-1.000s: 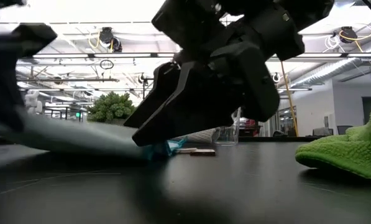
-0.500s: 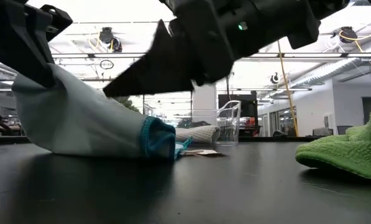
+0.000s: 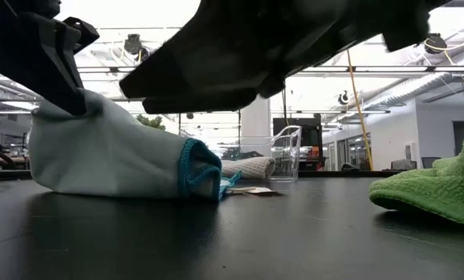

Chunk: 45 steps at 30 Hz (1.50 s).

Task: Fold microfiber towels
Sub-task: Fold the blue towel

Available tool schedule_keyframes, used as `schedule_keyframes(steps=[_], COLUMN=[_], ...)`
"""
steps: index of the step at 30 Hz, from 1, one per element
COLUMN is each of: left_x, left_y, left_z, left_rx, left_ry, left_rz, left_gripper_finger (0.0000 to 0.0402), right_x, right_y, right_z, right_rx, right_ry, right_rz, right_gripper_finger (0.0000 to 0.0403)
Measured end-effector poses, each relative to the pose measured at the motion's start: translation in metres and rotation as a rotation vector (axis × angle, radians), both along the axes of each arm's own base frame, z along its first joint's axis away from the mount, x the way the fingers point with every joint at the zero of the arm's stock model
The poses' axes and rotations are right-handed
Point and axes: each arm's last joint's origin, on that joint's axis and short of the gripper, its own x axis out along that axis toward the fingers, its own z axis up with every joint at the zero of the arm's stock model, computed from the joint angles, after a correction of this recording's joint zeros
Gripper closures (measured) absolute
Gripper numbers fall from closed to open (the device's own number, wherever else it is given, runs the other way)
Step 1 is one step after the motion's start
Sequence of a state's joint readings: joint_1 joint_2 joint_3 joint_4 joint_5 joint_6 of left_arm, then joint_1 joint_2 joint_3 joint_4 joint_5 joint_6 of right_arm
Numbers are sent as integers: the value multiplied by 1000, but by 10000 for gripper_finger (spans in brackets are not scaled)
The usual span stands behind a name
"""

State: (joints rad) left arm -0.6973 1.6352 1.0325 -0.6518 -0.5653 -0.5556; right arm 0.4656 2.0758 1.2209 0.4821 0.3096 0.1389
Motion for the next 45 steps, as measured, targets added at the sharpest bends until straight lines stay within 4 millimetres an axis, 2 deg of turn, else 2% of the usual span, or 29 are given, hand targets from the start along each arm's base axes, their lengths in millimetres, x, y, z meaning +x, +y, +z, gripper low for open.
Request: schedule_keyframes(steps=[12, 17, 25, 28, 30, 32, 37, 38, 45], left_x=[3, 3, 3, 3, 3, 3, 3, 3, 2], left_y=[4, 5, 5, 5, 5, 5, 4, 4, 2], left_z=[0, 0, 1, 1, 1, 1, 0, 0, 1], left_rx=[11, 15, 17, 14, 13, 10, -15, -21, -110], left_ry=[4, 7, 6, 5, 6, 8, 18, 21, 71], left_rz=[1, -2, -1, 2, 1, 0, 0, 1, -7], left_gripper_finger=[391, 397, 397, 393, 391, 395, 392, 391, 393], right_x=[-9, -5, -6, -7, -8, -7, -5, -6, -12], right_y=[0, -4, -3, -9, -14, -18, -20, -19, -18], right_z=[-14, -17, -18, -23, -27, -28, -21, -17, 11], right_rx=[-110, -47, -58, -73, -68, -59, -40, -42, 29], right_ry=[93, 109, 120, 175, 214, 239, 251, 250, 245], right_rz=[-163, -125, -116, -135, -159, -144, -18, 5, 111], right_gripper_finger=[138, 138, 138, 145, 164, 202, 362, 381, 387])
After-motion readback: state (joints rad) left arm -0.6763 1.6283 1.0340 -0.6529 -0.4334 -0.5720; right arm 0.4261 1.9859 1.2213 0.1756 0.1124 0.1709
